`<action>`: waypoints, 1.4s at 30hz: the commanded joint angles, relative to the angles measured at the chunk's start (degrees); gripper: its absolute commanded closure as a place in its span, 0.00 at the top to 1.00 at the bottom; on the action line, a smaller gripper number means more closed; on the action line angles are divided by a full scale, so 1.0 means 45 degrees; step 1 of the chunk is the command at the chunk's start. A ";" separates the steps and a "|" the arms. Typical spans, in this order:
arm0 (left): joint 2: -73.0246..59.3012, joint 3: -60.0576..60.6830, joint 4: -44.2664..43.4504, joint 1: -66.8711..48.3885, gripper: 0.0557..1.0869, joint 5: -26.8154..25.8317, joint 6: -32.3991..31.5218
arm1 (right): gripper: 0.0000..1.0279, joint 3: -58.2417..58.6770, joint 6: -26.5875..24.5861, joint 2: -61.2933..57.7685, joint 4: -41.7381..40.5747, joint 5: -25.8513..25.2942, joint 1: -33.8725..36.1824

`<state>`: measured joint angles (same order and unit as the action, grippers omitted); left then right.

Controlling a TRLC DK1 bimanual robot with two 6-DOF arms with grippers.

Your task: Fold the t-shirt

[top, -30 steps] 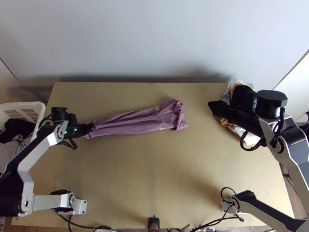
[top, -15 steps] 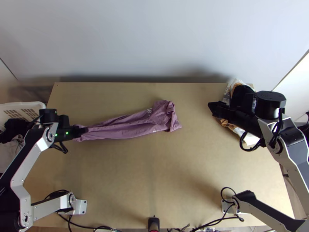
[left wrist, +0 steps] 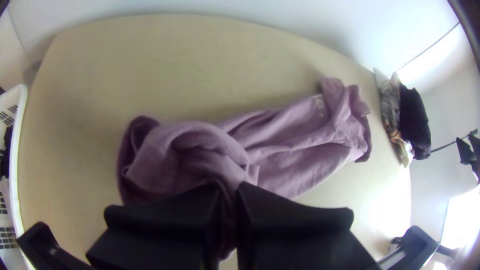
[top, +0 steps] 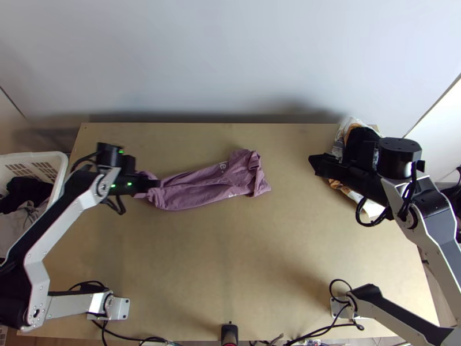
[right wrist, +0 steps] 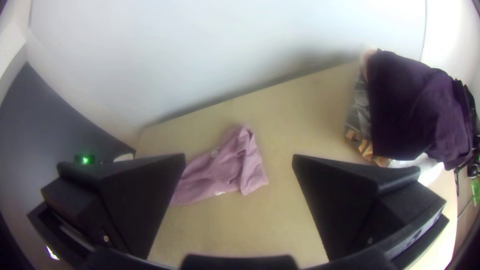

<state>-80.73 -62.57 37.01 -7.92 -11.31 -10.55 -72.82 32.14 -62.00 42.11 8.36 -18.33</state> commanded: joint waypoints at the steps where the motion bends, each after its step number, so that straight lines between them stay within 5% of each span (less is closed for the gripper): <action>1: -0.0986 -0.0921 -0.0061 -0.1774 0.03 0.0365 -0.0528 | 0.96 0.0381 0.0006 0.0027 -0.0021 -0.0002 -0.0029; 42: -0.7295 -0.9573 -0.0315 -0.6950 0.03 0.1049 -0.2461 | 0.96 0.3388 0.0006 0.2078 -0.0353 -0.0002 0.0538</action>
<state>-109.19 -99.07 35.31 -37.01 -6.79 -20.23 -58.85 32.16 -53.91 40.53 8.36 -16.29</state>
